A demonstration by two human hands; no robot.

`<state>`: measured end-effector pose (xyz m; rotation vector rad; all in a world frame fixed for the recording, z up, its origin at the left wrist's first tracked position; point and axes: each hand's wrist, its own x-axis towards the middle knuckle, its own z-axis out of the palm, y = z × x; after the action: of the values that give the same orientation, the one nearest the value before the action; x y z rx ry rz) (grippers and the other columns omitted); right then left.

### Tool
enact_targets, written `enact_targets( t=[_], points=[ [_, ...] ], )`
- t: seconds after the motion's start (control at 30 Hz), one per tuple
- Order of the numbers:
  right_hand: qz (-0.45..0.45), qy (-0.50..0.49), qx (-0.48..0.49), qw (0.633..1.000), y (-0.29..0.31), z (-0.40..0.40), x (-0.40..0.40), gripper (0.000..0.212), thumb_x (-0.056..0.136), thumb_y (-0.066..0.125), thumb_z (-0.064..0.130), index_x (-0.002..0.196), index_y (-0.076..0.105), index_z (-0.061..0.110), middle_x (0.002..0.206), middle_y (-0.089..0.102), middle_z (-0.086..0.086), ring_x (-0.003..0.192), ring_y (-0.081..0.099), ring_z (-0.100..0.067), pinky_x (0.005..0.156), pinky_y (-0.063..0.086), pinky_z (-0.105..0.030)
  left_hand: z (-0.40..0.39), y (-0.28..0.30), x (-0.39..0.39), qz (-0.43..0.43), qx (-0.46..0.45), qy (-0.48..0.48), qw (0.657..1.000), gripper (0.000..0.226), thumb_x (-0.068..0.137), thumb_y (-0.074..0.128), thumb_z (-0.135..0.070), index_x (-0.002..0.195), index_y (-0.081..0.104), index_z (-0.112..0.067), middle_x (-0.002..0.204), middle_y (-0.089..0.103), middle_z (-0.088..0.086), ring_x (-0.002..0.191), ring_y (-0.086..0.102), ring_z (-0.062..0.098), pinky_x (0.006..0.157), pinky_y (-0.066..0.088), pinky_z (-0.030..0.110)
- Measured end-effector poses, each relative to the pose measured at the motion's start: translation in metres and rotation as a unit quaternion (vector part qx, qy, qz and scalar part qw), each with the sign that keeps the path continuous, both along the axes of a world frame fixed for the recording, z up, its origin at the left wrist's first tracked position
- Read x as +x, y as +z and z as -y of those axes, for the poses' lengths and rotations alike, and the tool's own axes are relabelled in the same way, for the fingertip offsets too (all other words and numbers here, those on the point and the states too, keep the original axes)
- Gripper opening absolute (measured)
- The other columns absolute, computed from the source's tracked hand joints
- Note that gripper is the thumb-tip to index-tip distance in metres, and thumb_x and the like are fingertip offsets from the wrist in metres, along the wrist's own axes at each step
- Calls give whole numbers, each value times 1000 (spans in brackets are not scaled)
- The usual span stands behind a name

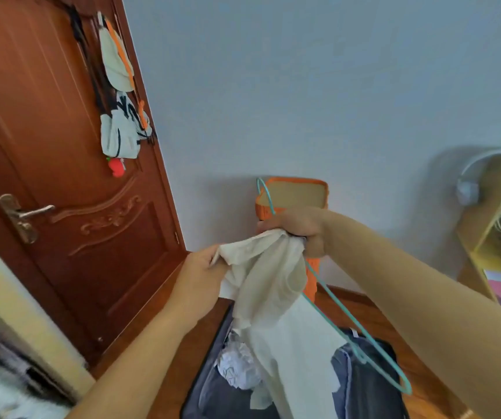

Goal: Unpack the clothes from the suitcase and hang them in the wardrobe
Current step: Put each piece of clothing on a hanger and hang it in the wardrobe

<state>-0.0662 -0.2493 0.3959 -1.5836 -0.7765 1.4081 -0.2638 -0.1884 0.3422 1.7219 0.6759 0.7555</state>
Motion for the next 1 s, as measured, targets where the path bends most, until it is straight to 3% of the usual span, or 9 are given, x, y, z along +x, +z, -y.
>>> enact_targets(
  t=[0.23, 0.33, 0.4, 0.47, 0.57, 0.67, 0.8, 0.93, 1.0],
  points=[
    [-3, 141, 0, 990, 14, 34, 23, 55, 92, 60, 51, 132, 62, 12, 131, 65, -13, 122, 61, -28, 103, 48, -41, -11, 51, 27, 52, -190, -15, 980, 28, 96, 47, 4, 110, 71, 0, 112, 73, 22, 107, 68, 34, 96, 49, 43],
    [4, 164, 41, 986, 4, 52, 33, 59, 83, 75, 43, 125, 64, 1, 125, 66, -20, 110, 65, -30, 94, 52, -40, -11, 75, 40, 19, -163, -12, 986, 21, 96, 55, -15, 87, 73, -12, 86, 75, 11, 82, 72, 25, 79, 51, 34],
    [12, 146, 51, 988, 2, 61, 35, 37, 86, 72, 39, 102, 72, 6, 90, 68, -15, 73, 60, -21, 67, 51, -27, -18, 85, 44, -8, -139, -14, 990, 19, 96, 61, -28, 88, 73, -16, 82, 76, 6, 77, 73, 22, 76, 51, 32],
    [27, 109, 60, 992, 0, 68, 36, 24, 89, 66, 37, 74, 69, 18, 57, 39, 2, 48, 23, -8, 42, 22, -17, -23, 93, 42, -27, -106, -45, 993, 21, 97, 64, -36, 94, 74, -17, 88, 77, 6, 85, 74, 22, 79, 52, 32],
    [16, 50, 95, 994, 1, 71, 30, 24, 86, 60, 32, 68, 63, 17, 54, 33, 4, 43, 16, -5, 40, 11, -18, -19, 100, 34, -100, -3, -125, 987, 26, 94, 65, -47, 84, 73, -24, 81, 76, -6, 79, 73, 11, 70, 51, 25],
    [-15, 22, 124, 992, 5, 70, 16, 21, 91, 58, 23, 78, 63, 7, 64, 49, -2, 40, 22, -4, 39, 13, -17, -20, 99, 30, -160, 133, -101, 973, 34, 89, 75, -41, 67, 58, -22, 58, 57, -16, 56, 55, 0, 59, 40, 20],
    [75, -13, 166, 983, 2, 59, -5, 26, 94, 65, 21, 106, 68, -3, 86, 60, -10, 46, 24, -6, 44, 14, -22, -18, 100, 18, -145, 152, -115, 971, 26, 77, 60, -19, 68, 36, -21, 70, 32, -3, 66, 31, 12, 65, 24, 35],
    [58, -15, 238, 970, 4, 40, -33, 57, 74, 82, 38, 122, 69, 11, 73, 48, -1, 51, 24, -8, 46, 19, -26, -11, 110, 5, -192, 125, -173, 958, 11, 71, 54, -16, 77, 45, -17, 74, 47, -3, 70, 46, 11, 74, 36, 32],
    [106, -15, 267, 958, 17, 31, -48, 55, 78, 81, 39, 124, 67, 13, 58, 46, 11, 48, 29, -7, 47, 22, -27, -17, 109, -1, -240, 155, -192, 939, 35, 71, 54, -24, 105, 58, -17, 106, 66, 3, 106, 61, 11, 99, 46, 37]
  ],
)
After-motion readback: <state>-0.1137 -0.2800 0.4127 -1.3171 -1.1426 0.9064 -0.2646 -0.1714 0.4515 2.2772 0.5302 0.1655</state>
